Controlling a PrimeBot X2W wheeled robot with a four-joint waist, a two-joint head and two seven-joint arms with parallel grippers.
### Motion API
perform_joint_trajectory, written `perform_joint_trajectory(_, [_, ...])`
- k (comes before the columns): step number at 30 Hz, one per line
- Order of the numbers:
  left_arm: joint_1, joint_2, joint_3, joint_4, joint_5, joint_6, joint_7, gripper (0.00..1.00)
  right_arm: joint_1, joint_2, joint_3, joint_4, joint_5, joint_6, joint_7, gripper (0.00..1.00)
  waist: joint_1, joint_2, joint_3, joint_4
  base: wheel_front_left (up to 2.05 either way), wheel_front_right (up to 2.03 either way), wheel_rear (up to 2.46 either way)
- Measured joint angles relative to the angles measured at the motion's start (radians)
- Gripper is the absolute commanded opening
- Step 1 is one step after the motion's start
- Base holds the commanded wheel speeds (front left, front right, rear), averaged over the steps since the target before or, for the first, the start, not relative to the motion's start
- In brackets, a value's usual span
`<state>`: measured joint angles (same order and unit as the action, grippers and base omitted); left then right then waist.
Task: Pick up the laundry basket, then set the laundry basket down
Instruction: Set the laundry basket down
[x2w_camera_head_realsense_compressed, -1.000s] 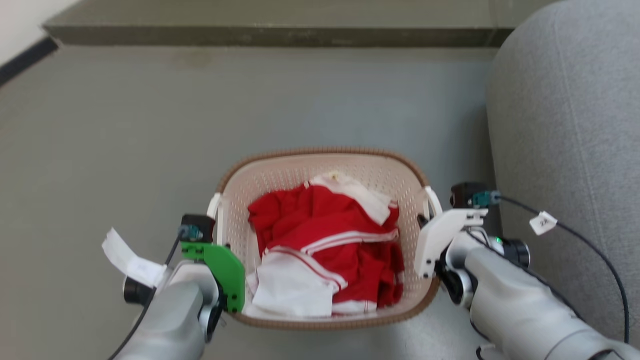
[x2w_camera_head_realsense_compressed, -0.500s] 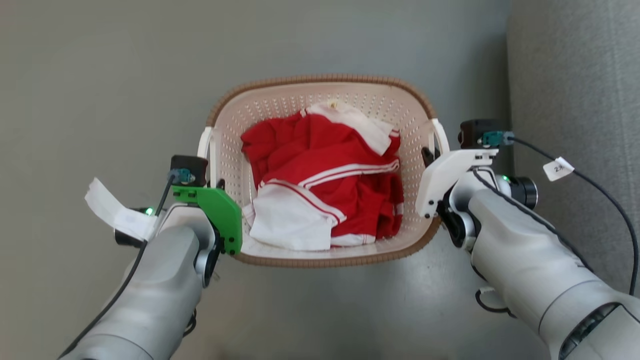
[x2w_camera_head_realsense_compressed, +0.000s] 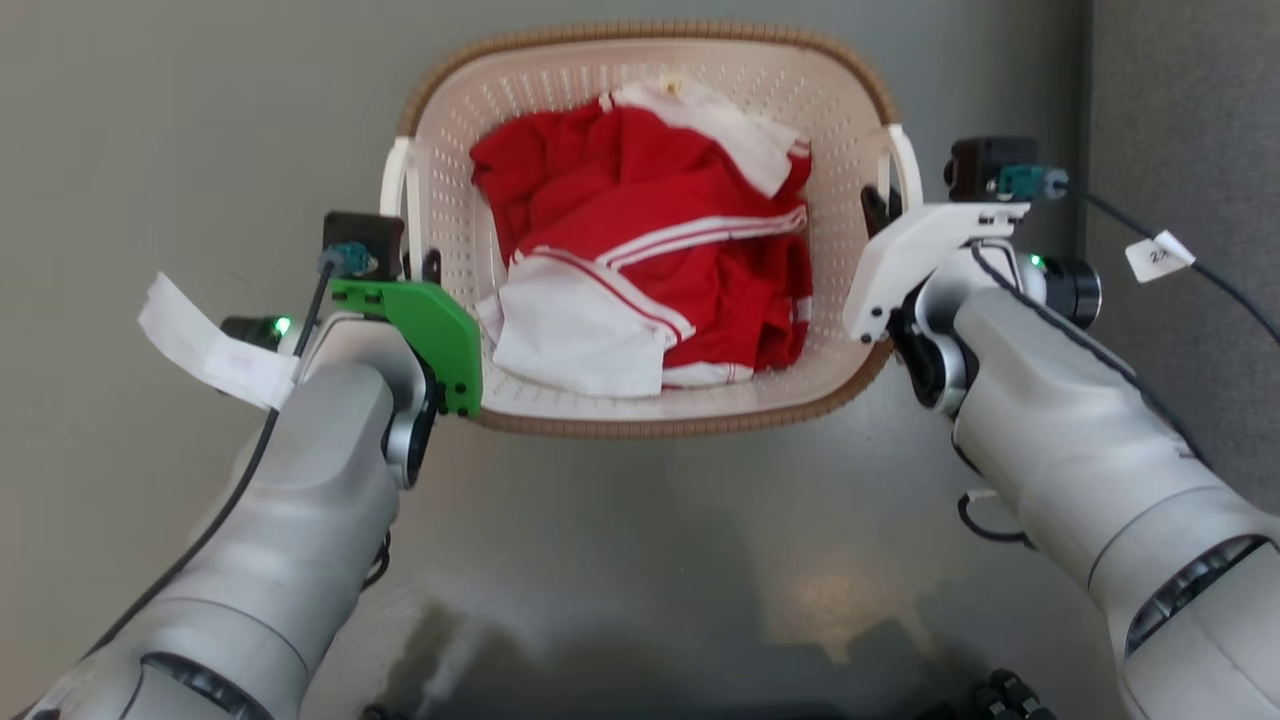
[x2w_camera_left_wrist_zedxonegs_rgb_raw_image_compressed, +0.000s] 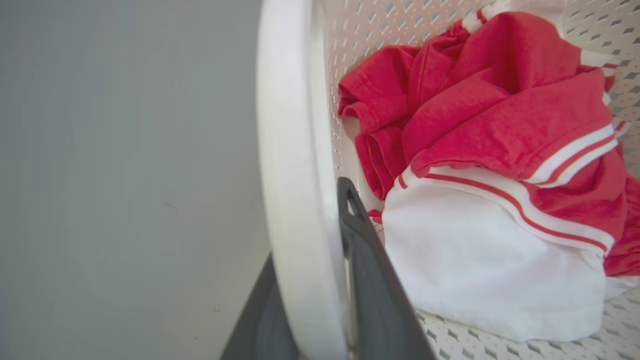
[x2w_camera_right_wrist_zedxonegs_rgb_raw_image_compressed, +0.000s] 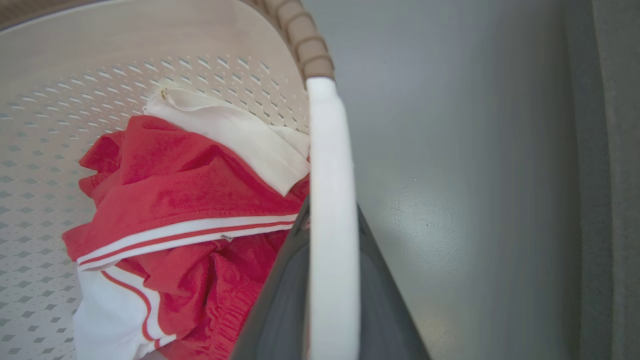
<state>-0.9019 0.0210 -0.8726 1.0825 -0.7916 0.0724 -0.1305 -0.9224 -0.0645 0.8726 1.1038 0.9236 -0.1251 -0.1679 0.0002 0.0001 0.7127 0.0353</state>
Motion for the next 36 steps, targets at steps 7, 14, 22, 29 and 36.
perform_joint_trajectory(7, [-0.060,0.003,0.001,-0.009,0.000,0.009,-0.017,0.00,-0.064,-0.003,-0.010,0.004,-0.001,0.000,-0.013,0.00,0.0000,0.0000,0.085,0.002,0.00,0.00,0.00])
perform_joint_trajectory(14, [-0.135,0.006,0.002,-0.018,0.004,0.016,-0.030,0.00,-0.149,-0.008,-0.018,0.014,-0.017,0.000,-0.027,0.00,0.0000,0.0000,0.184,0.006,0.00,0.00,0.00])
perform_joint_trajectory(22, [-0.150,0.006,-0.001,-0.015,0.004,0.019,-0.053,0.00,-0.167,-0.007,-0.019,0.031,-0.019,0.002,-0.053,0.00,0.0000,0.0000,0.268,0.011,0.00,0.00,0.00])
perform_joint_trajectory(29, [-0.182,0.008,-0.002,-0.012,0.004,0.024,-0.074,0.00,-0.201,-0.009,-0.019,0.030,-0.026,0.010,-0.079,0.00,-0.0001,-0.0001,0.294,0.014,0.00,0.00,0.00])
perform_joint_trajectory(36, [-0.182,0.008,-0.007,-0.002,0.004,0.024,-0.081,0.00,-0.201,-0.009,-0.019,0.032,-0.026,0.015,-0.087,0.00,-0.0002,0.0000,0.297,0.013,0.00,0.00,0.00])
